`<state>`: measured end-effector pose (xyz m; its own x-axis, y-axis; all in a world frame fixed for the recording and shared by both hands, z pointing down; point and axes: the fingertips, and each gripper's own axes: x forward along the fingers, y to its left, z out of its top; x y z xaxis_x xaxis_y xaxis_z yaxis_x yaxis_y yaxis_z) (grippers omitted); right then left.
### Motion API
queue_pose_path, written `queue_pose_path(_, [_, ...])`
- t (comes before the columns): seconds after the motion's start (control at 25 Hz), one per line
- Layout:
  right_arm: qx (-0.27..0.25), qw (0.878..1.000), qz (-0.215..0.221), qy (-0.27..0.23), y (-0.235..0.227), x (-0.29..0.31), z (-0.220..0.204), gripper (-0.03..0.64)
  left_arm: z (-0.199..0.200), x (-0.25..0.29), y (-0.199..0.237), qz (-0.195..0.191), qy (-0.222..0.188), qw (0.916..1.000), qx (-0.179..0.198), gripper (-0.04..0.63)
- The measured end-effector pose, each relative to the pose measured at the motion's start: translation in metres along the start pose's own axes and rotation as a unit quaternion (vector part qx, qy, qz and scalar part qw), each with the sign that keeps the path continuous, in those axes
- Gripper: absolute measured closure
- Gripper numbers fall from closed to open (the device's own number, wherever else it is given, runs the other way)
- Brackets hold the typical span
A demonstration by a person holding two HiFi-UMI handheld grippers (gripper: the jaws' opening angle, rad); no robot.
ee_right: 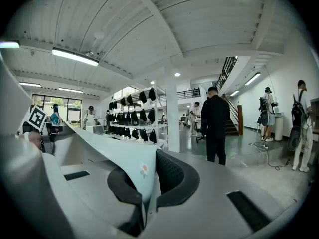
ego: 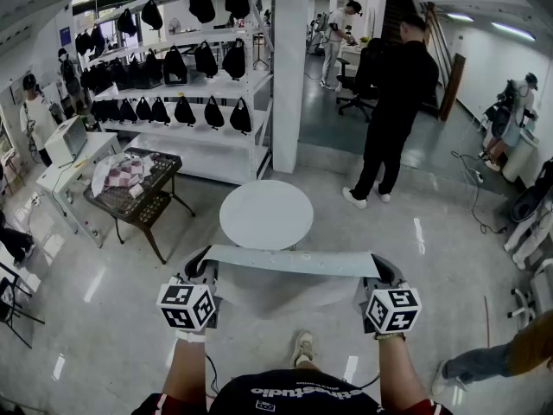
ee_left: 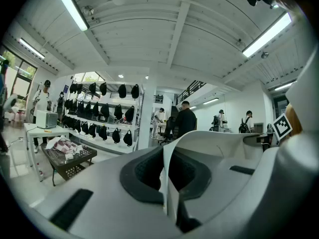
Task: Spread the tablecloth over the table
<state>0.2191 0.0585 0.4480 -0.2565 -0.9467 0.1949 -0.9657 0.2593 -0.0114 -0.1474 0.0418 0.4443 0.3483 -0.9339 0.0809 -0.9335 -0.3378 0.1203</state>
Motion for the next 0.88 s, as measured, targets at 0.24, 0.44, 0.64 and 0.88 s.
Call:
queue_pose_path(0.24, [-0.004,1.000,0.004,0.003,0.001,0.000,0.000,0.589,0.002,0.000,0.000,0.001,-0.002,1.0000,0.006,0.578])
queue_pose_path(0.44, [-0.009,1.000,0.003,-0.004,0.002,-0.002,0.004,0.591,0.005,-0.003,0.000,0.000,-0.009,0.9999,0.011,0.578])
queue_pose_path(0.64, [-0.006,1.000,0.000,-0.009,0.005,-0.002,0.006,0.591,0.006,-0.003,0.003,-0.001,-0.014,0.9998,0.011,0.578])
queue_pose_path(0.88, [-0.008,1.000,0.003,-0.007,0.009,-0.001,0.009,0.591,0.009,-0.006,0.006,0.003,-0.015,0.9998,0.014,0.578])
